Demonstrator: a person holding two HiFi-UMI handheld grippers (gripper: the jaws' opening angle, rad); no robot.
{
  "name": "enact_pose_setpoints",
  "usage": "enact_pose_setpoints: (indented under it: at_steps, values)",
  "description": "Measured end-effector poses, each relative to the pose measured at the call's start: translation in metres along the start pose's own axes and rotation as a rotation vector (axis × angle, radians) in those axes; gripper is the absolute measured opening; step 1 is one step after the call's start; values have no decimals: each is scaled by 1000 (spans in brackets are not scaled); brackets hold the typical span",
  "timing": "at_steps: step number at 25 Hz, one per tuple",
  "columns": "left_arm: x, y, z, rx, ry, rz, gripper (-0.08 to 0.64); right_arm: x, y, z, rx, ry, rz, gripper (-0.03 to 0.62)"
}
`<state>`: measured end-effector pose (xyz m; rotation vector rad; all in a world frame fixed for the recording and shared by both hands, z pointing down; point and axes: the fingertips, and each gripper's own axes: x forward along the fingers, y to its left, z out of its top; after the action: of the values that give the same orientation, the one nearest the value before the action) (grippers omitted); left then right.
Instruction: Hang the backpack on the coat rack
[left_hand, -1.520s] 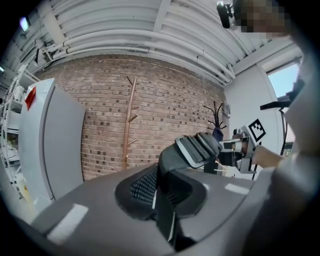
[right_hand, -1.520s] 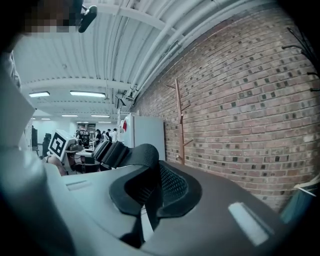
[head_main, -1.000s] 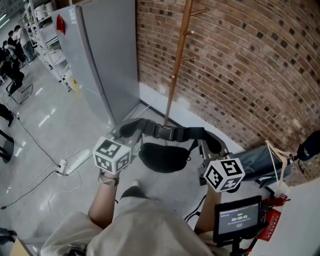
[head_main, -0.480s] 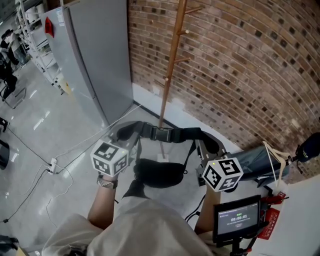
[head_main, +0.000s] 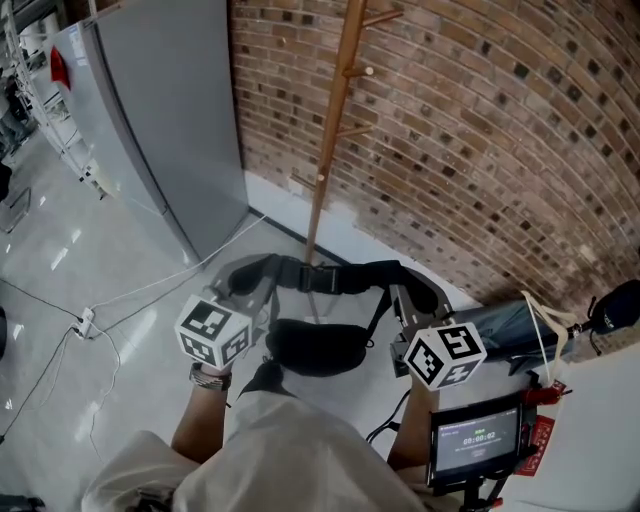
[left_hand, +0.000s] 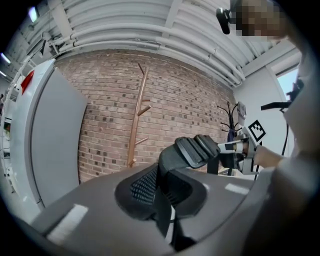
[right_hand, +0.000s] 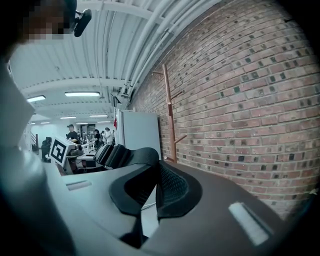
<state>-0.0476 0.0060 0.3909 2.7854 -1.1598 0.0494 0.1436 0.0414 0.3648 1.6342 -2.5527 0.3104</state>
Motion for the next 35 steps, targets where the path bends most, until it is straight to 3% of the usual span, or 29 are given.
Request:
enact_pose_setpoints:
  at_steps: [21, 35]
  values:
    - [114, 132, 18, -19, 60, -76, 3, 149, -47, 27, 97, -5, -60, 8]
    - [160, 171, 10, -81, 108, -133, 3, 209, -70, 27, 159, 23, -91, 7]
